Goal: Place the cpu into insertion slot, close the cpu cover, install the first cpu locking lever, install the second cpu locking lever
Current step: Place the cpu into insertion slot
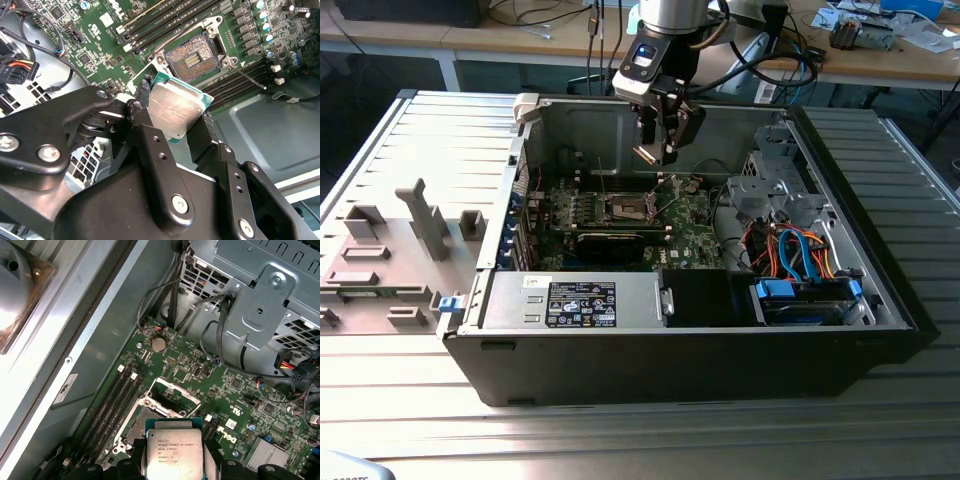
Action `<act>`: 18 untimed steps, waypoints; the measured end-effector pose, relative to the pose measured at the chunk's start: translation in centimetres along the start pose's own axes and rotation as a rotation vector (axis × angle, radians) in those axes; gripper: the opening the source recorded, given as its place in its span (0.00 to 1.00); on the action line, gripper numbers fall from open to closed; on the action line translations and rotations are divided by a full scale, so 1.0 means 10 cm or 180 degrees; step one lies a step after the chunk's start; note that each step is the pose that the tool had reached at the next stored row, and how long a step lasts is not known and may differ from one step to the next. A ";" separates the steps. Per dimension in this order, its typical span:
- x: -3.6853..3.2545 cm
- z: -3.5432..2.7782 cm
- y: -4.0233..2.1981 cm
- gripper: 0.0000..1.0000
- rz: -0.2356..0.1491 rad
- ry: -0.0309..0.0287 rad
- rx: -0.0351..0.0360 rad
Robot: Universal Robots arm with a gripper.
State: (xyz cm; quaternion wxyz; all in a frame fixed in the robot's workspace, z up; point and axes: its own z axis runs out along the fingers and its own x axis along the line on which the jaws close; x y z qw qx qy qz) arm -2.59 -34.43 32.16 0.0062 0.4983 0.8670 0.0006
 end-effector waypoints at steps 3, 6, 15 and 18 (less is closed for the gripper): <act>0.000 0.000 0.000 0.54 0.0006 0.0000 0.0000; 0.000 0.000 0.000 0.54 0.0011 0.0000 0.0000; 0.000 0.000 0.000 0.54 0.0029 -0.0001 0.0001; 0.000 0.000 0.000 0.54 0.0035 -0.0002 0.0001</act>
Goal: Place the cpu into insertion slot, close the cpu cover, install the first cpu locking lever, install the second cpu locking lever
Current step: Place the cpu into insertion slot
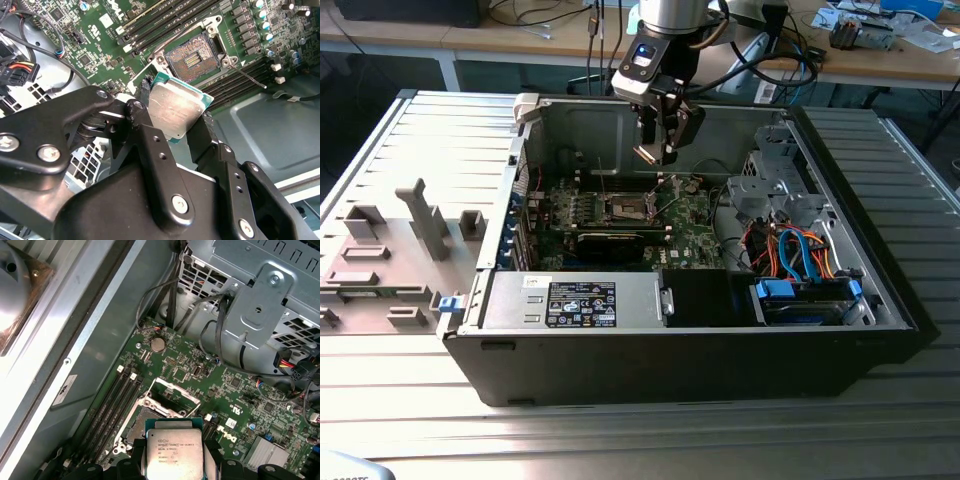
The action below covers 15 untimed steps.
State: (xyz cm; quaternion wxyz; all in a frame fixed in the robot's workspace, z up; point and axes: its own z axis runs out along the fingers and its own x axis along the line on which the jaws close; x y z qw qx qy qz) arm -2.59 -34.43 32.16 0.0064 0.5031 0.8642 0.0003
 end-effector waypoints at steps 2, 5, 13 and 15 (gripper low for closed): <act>0.000 0.000 0.000 0.54 0.0004 0.0000 0.0000; 0.000 0.000 0.000 0.54 0.0011 0.0000 0.0000; 0.000 0.000 0.000 0.54 0.0036 -0.0002 0.0001; 0.000 0.000 0.000 0.54 0.0040 -0.0002 0.0002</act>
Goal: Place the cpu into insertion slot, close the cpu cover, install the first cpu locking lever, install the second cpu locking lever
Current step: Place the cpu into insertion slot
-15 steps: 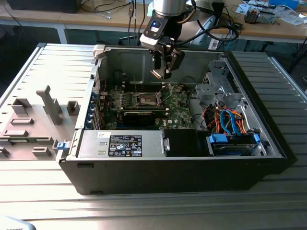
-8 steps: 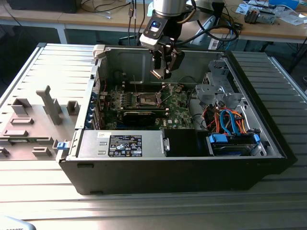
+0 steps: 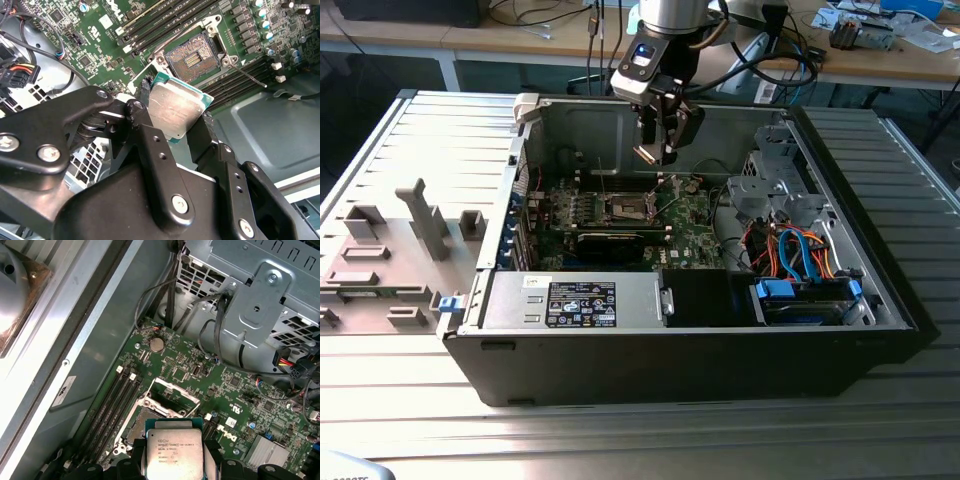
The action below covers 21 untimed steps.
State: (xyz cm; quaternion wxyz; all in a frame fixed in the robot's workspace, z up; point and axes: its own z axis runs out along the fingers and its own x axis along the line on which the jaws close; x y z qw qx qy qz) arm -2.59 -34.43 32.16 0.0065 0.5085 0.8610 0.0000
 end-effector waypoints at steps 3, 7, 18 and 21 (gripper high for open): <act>0.000 0.000 0.000 0.54 0.0011 -0.0001 0.0000; 0.000 0.000 0.000 0.54 0.0021 -0.0001 0.0001; 0.000 0.000 0.000 0.54 0.0049 -0.0002 0.0002; 0.000 0.000 0.000 0.54 0.0055 -0.0003 0.0002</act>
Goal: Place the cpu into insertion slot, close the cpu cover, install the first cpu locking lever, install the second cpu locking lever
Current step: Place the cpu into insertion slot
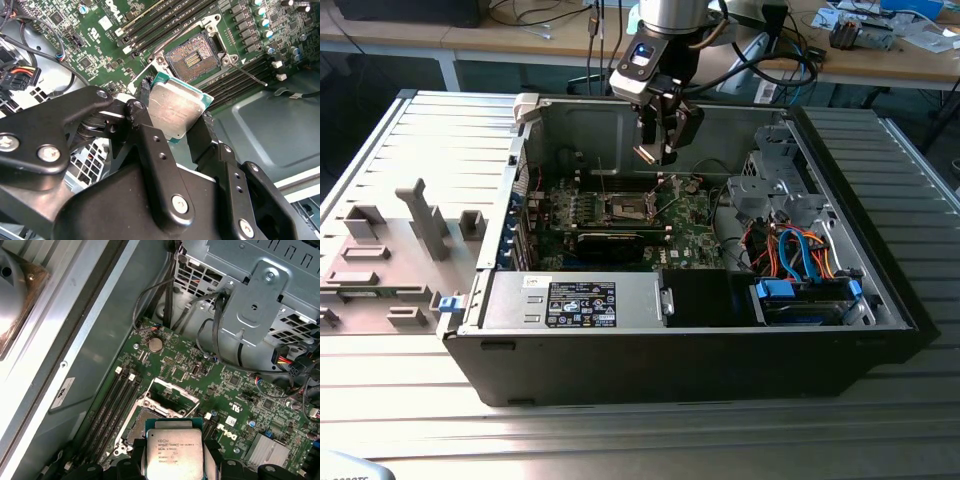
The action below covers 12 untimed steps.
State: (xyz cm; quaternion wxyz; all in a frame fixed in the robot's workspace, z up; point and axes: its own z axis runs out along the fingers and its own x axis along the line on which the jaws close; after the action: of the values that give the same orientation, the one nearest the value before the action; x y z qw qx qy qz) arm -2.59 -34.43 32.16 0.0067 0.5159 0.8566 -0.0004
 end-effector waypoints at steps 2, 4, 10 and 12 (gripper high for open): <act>0.000 0.000 0.000 0.54 0.0004 0.0000 0.0000; 0.000 0.000 0.000 0.54 0.0008 0.0000 0.0000; 0.000 0.000 0.000 0.54 0.0020 -0.0001 0.0001; 0.000 0.000 0.000 0.54 0.0024 -0.0001 0.0001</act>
State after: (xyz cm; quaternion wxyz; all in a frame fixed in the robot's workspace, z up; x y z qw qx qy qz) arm -2.59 -34.43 32.15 0.0068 0.5190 0.8547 -0.0005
